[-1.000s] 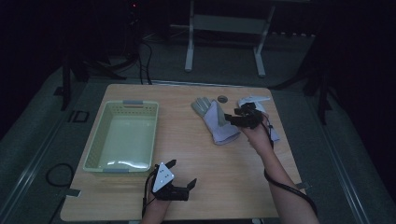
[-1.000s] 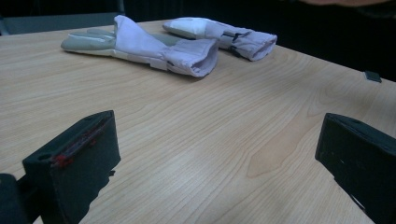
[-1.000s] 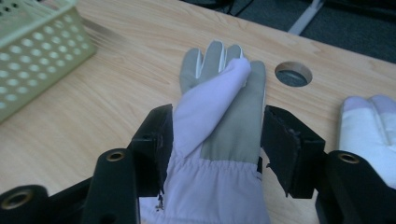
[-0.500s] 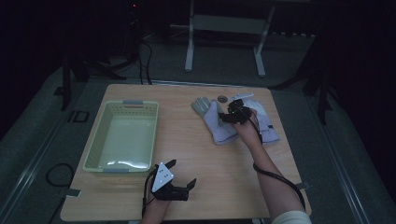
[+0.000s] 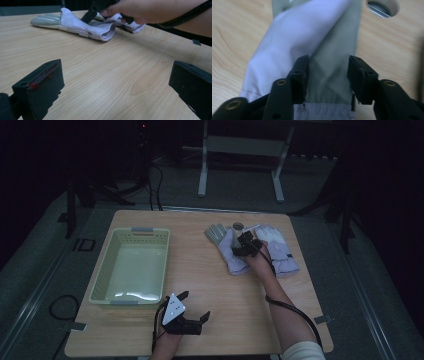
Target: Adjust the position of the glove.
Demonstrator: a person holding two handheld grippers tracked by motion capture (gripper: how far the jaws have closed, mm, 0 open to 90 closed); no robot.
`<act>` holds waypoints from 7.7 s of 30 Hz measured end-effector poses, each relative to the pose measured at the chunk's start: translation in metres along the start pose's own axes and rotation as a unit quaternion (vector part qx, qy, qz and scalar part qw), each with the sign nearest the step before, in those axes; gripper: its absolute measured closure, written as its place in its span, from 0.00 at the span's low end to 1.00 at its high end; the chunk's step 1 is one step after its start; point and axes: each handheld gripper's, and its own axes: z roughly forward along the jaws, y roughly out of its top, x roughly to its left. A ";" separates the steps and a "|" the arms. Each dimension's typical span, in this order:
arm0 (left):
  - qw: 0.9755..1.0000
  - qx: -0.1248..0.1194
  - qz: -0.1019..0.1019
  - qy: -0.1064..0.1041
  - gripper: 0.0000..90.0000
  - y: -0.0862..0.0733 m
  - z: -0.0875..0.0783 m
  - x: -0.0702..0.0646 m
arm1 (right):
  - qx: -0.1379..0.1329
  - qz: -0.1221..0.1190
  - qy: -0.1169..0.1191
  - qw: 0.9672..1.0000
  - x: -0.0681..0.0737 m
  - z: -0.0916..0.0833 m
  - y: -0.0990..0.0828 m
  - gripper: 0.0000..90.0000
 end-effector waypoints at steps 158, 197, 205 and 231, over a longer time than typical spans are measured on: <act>1.000 -0.012 0.000 0.020 0.00 -0.002 -0.003 -0.005 | -0.099 0.199 0.015 0.975 -0.108 -0.119 -0.096 0.88; 1.000 -0.005 0.011 0.023 0.00 -0.001 -0.001 -0.007 | -0.061 0.157 0.003 0.986 -0.036 -0.131 -0.150 0.85; 1.000 -0.007 0.001 0.018 0.00 -0.001 -0.002 -0.004 | -0.058 0.144 -0.003 0.988 -0.041 -0.113 -0.151 0.76; 1.000 -0.007 -0.004 0.027 0.00 -0.001 -0.002 -0.003 | -0.071 0.117 0.026 0.990 -0.044 -0.106 -0.162 0.73</act>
